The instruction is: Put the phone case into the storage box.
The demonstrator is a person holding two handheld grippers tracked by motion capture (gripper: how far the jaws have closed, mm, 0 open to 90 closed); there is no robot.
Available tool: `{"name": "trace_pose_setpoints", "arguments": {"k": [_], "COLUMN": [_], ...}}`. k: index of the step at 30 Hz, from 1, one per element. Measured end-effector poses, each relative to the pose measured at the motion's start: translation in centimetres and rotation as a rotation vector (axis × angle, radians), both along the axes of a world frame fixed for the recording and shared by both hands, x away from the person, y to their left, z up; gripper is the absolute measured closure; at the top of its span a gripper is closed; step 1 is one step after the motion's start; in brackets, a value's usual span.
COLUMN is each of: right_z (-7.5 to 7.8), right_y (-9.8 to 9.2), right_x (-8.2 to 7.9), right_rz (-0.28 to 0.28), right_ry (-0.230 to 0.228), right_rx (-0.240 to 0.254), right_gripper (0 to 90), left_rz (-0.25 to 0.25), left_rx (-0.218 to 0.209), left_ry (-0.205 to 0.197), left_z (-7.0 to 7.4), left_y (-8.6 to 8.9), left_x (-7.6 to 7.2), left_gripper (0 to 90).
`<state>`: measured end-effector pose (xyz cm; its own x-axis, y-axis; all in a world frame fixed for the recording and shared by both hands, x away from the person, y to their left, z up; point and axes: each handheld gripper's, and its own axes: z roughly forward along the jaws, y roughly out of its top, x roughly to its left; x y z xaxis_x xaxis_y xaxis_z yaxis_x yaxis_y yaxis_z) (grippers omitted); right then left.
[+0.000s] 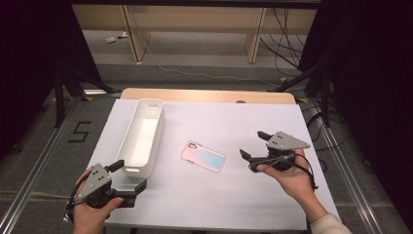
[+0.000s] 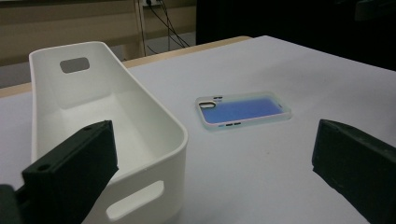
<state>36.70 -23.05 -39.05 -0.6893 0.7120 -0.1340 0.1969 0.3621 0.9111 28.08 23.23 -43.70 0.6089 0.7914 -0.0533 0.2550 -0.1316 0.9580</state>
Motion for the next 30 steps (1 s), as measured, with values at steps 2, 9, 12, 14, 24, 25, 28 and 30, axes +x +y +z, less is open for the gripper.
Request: {"name": "trace_pose_setpoints", "arguments": {"k": [2,9,12,14,24,25,28,30], "right_z": [0.2,0.5,0.6,0.6,0.9,0.8,0.8,0.8], "right_y": [0.4,1.9,2.5,2.9,4.4,4.5,4.9,5.0], "right_x": [0.5,2.0,2.6,3.0,4.5,4.6,4.9,5.0], "right_rz": [0.005,0.021,0.027,0.028,0.050,0.046,0.052,0.049], "right_ry": [-0.002,-0.003,-0.006,-0.010,0.002,-0.004,0.000,-0.002], "right_rx": [0.009,0.003,0.009,0.008,0.008,0.006,0.006,0.012], "right_gripper": [16.1,15.9,15.9,15.9,15.9,15.9,15.9,15.9], "left_rz": [0.001,-0.009,0.002,0.003,0.001,0.001,0.001,0.001], "left_rx": [0.006,0.004,-0.001,0.000,-0.004,-0.004,-0.005,-0.006], "left_ry": [0.004,-0.021,0.006,0.005,0.004,0.004,0.003,0.003], "left_z": [0.0,0.0,0.1,0.1,0.1,0.1,0.1,0.1], "left_y": [0.0,0.1,0.1,0.1,0.1,0.1,0.2,0.2], "left_x": [-0.1,0.2,-0.1,-0.1,-0.1,-0.1,-0.1,-0.1], "left_gripper": [0.0,0.0,0.0,0.0,0.0,0.0,0.0,0.0]}}
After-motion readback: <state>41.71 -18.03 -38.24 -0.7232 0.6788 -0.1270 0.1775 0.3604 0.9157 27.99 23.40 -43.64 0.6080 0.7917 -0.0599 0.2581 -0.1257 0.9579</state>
